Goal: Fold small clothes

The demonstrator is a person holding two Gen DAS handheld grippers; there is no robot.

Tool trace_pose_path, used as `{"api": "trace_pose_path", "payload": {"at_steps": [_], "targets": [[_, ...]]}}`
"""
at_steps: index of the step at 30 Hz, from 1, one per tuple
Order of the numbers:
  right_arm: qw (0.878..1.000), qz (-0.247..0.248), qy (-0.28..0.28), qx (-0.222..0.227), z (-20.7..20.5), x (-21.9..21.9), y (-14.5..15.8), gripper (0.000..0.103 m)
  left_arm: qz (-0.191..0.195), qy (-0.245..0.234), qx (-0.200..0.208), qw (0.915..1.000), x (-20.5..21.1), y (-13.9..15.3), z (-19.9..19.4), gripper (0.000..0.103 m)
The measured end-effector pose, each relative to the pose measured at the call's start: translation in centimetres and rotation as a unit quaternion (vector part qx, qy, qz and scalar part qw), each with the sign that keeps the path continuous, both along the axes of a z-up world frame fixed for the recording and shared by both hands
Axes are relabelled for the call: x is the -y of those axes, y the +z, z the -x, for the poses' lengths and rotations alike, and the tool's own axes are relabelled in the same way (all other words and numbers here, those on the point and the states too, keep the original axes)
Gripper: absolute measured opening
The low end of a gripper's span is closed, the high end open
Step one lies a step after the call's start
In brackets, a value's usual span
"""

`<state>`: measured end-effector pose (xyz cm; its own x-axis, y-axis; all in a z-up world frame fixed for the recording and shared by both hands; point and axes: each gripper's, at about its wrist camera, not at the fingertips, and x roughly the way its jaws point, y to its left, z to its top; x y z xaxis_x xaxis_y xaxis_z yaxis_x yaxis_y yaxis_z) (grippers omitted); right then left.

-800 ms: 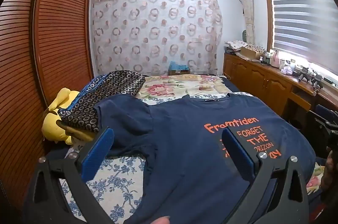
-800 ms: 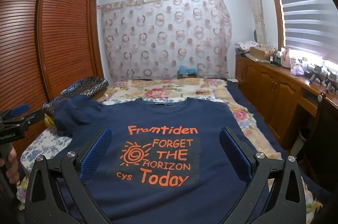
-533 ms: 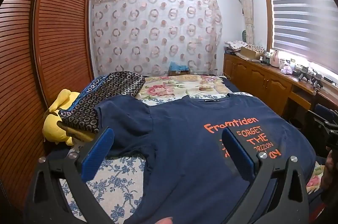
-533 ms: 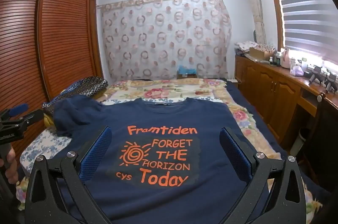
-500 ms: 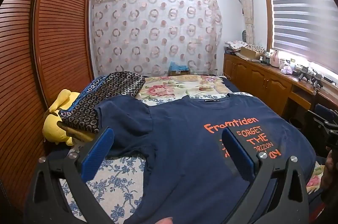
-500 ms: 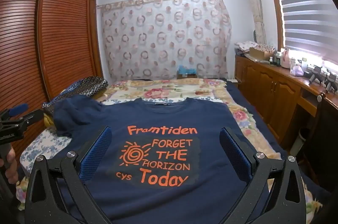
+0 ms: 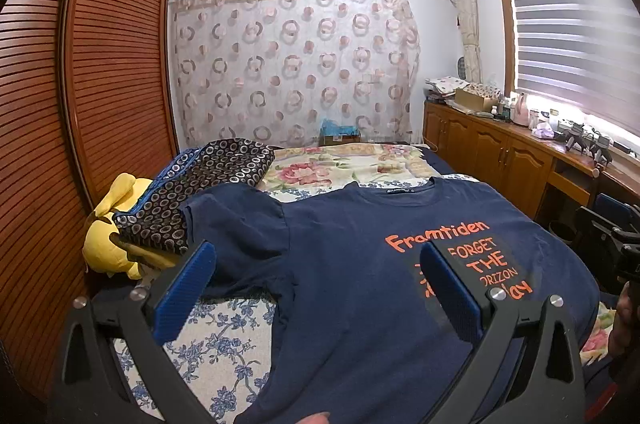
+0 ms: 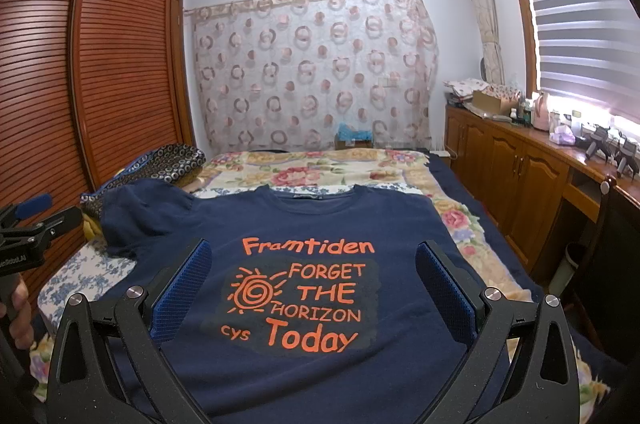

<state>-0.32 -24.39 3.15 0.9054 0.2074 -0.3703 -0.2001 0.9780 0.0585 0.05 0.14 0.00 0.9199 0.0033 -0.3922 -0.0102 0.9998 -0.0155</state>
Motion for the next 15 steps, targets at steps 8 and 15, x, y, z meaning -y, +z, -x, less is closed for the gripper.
{"api": "trace_pose_path", "payload": {"at_steps": [8, 15], "targets": [[1.000, 0.001, 0.000, 0.001, 0.02, 0.15, -0.15, 0.103, -0.002, -0.001, 0.001, 1.0000, 0.11, 0.02, 0.07, 0.103], [1.000, 0.000, 0.000, 0.001, 0.04, 0.24, -0.25, 0.103, -0.003, -0.001, 0.002, 1.0000, -0.09, 0.63, 0.13, 0.103]]}}
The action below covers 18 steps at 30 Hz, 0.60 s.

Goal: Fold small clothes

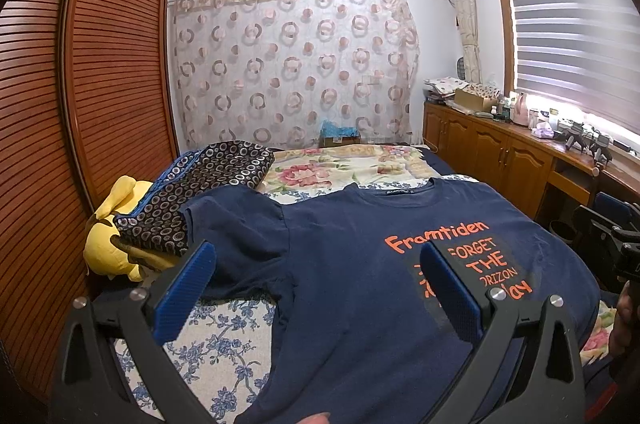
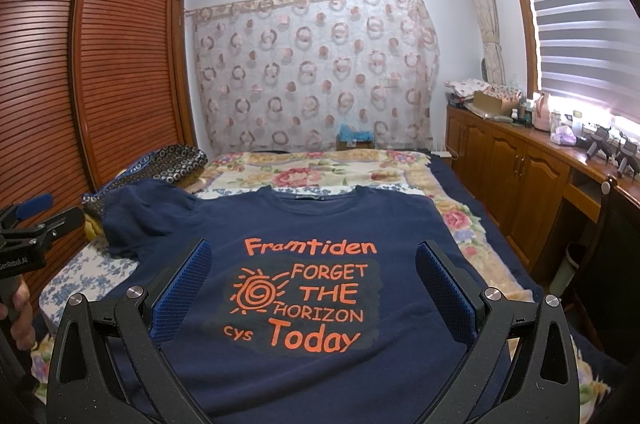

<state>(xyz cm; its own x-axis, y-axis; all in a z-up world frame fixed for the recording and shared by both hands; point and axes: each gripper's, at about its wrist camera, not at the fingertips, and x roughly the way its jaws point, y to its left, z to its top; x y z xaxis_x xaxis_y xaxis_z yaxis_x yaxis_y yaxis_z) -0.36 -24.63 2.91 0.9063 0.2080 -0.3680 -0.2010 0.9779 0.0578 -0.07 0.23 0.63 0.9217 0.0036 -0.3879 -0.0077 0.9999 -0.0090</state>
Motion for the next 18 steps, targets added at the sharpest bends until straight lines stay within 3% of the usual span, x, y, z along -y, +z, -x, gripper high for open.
{"api": "trace_pose_path", "payload": {"at_steps": [18], "targets": [[1.000, 0.000, 0.001, 0.001, 0.09, 0.47, -0.22, 0.103, -0.003, 0.000, 0.002, 1.0000, 0.51, 0.85, 0.60, 0.103]]}}
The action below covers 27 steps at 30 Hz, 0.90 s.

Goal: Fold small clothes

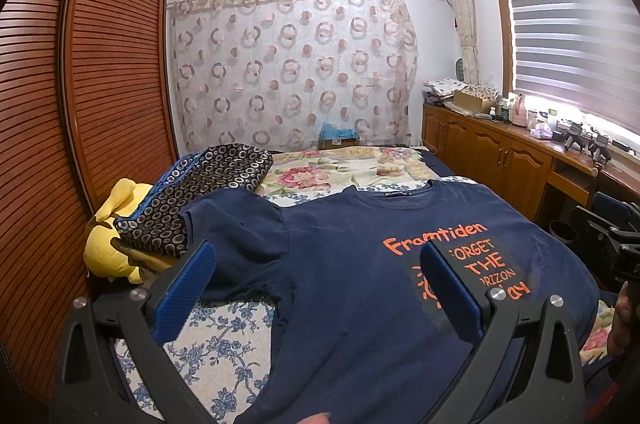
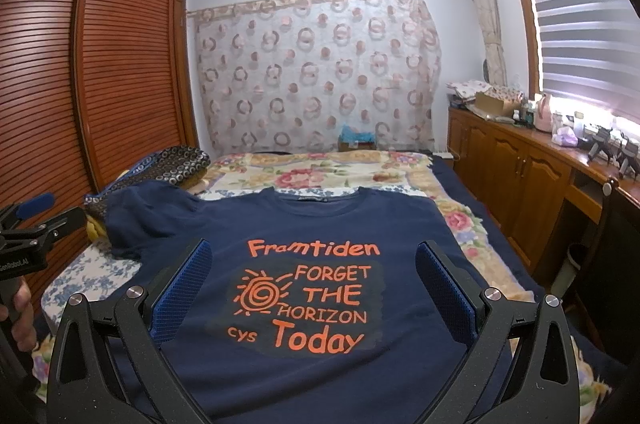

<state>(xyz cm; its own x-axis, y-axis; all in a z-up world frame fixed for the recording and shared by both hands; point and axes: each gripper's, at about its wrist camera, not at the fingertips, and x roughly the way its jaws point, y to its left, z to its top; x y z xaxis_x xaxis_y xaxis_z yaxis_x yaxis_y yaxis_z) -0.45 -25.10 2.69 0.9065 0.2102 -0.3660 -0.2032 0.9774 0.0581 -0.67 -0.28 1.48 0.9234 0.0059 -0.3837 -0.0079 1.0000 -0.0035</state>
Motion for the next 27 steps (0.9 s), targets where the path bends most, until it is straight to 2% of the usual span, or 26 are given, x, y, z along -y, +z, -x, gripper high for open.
{"api": "trace_pose_path", "payload": {"at_steps": [10, 15, 25, 27], "targets": [[1.000, -0.001, 0.001, 0.001, 0.0, 0.4, -0.3, 0.103, -0.001, -0.001, 0.002, 1.0000, 0.0, 0.0, 0.0, 0.103], [1.000, -0.001, 0.001, 0.001, 0.0, 0.5, -0.5, 0.103, -0.002, 0.000, 0.003, 1.0000, 0.4, 1.2, 0.4, 0.103], [1.000, -0.002, 0.002, 0.002, 0.1, 0.8, -0.8, 0.103, -0.003, 0.000, 0.004, 1.0000, 0.5, 1.2, 0.5, 0.103], [1.000, -0.002, 0.002, 0.002, 0.1, 0.8, -0.9, 0.103, -0.003, 0.000, 0.004, 1.0000, 1.1, 2.0, 0.8, 0.103]]}}
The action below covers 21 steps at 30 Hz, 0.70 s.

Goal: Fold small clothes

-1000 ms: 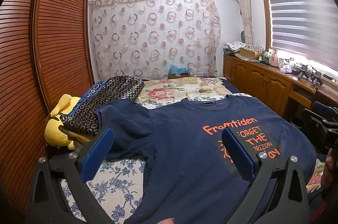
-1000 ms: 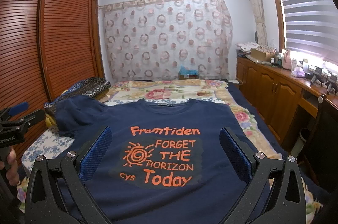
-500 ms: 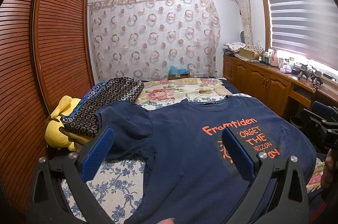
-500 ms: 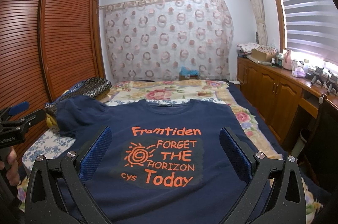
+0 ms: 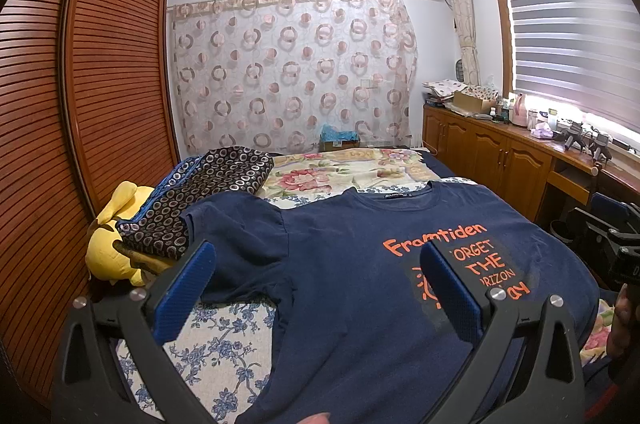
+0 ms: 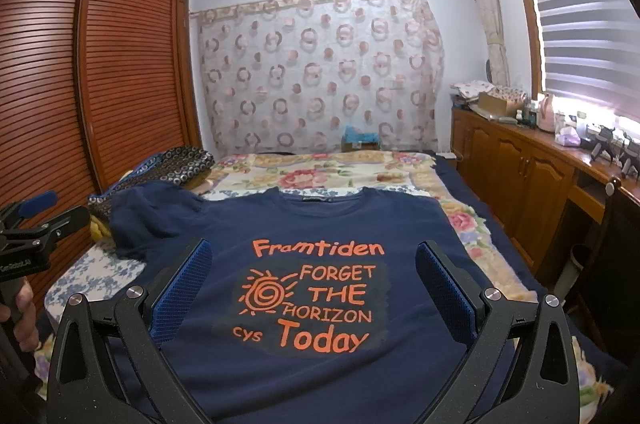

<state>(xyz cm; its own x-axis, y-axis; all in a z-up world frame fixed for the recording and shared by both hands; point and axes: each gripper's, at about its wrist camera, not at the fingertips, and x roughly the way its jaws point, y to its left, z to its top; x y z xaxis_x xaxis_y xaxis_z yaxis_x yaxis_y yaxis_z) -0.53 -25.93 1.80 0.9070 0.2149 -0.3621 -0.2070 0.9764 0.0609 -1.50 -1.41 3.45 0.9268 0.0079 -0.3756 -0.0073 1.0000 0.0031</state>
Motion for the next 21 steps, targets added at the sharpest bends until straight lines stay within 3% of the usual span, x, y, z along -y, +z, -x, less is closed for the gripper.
{"api": "trace_pose_path", "payload": {"at_steps": [10, 21], "targets": [[1.000, -0.001, 0.006, -0.010, -0.2, 0.2, -1.0, 0.103, 0.002, 0.000, -0.012, 0.9999, -0.8, 0.1, -0.4, 0.103], [0.999, 0.005, 0.040, -0.036, -1.9, -1.5, -3.1, 0.103, 0.003, 0.028, -0.058, 0.9979, -4.7, -3.3, -2.2, 0.103]]}}
